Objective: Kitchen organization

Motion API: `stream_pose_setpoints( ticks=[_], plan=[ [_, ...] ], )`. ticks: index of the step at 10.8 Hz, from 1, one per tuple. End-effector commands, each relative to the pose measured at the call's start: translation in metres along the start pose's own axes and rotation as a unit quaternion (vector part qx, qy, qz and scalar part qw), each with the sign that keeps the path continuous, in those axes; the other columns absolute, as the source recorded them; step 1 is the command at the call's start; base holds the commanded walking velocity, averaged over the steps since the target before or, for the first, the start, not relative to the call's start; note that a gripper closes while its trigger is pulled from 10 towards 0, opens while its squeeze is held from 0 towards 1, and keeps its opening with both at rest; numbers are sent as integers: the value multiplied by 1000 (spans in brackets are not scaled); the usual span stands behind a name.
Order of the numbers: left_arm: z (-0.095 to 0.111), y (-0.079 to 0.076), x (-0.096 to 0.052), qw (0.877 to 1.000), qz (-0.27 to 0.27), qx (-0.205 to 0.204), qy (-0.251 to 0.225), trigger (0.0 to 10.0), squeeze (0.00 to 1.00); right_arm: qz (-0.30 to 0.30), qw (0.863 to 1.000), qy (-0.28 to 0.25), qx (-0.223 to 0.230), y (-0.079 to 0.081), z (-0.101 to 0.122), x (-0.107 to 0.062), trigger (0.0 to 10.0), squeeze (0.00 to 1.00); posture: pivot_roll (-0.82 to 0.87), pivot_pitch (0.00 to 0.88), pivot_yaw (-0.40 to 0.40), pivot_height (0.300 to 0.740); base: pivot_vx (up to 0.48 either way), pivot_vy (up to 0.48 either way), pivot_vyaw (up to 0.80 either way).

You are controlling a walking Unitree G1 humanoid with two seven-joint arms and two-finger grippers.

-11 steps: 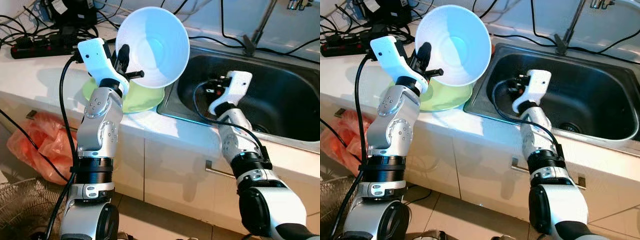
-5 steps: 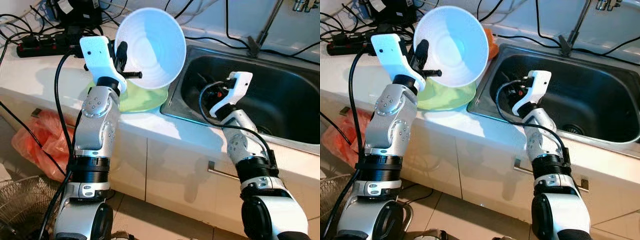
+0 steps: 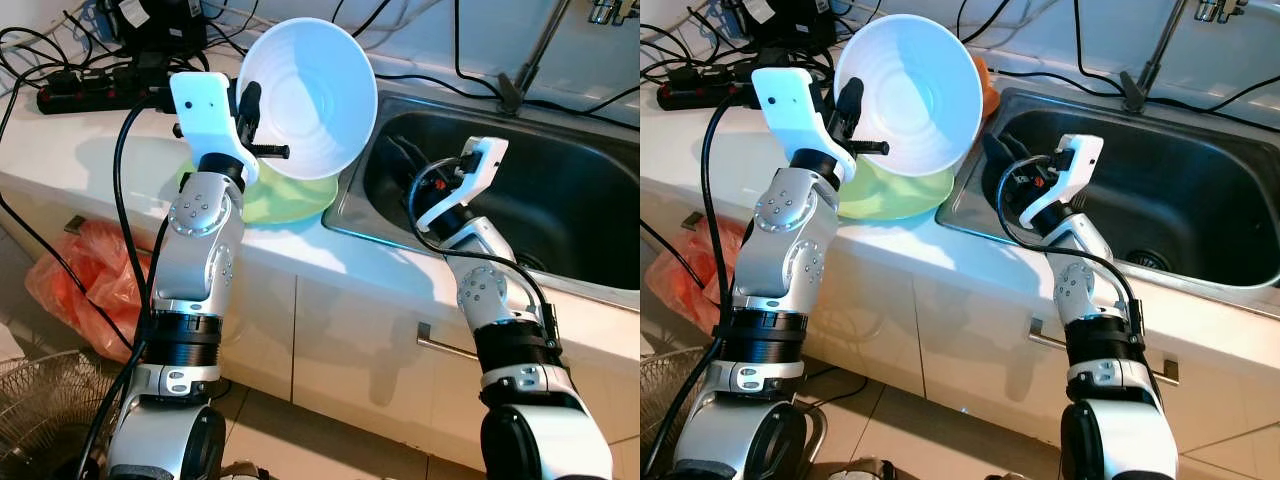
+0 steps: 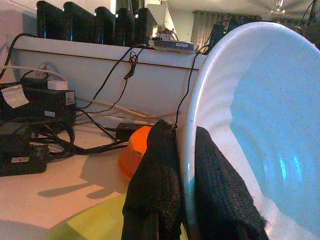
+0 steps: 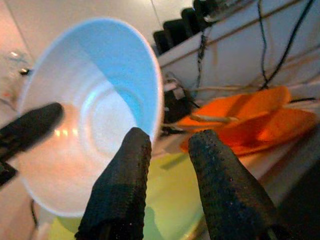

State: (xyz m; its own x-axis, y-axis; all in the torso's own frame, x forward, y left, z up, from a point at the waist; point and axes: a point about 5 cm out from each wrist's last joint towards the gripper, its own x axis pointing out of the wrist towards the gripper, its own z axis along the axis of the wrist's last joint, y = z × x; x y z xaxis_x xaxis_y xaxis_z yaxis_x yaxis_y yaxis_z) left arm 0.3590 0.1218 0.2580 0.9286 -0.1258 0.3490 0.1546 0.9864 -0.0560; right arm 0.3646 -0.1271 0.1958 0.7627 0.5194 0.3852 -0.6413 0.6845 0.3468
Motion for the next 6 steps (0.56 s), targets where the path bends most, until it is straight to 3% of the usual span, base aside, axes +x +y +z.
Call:
stream_pose_setpoints(
  ticks=[1, 6],
  plan=[
    [3, -4, 1, 1000, -8, 2, -10, 10000, 0, 19, 1000, 0, 5, 4, 1, -3, 10000, 0, 68, 61, -32, 740, 0, 0, 0],
    [1, -12, 1, 1000, -28, -4, -8, 10000, 0, 18, 1000, 10, 14, 8, -3, -3, 10000, 0, 71, 62, -32, 740, 0, 0, 0]
  ],
)
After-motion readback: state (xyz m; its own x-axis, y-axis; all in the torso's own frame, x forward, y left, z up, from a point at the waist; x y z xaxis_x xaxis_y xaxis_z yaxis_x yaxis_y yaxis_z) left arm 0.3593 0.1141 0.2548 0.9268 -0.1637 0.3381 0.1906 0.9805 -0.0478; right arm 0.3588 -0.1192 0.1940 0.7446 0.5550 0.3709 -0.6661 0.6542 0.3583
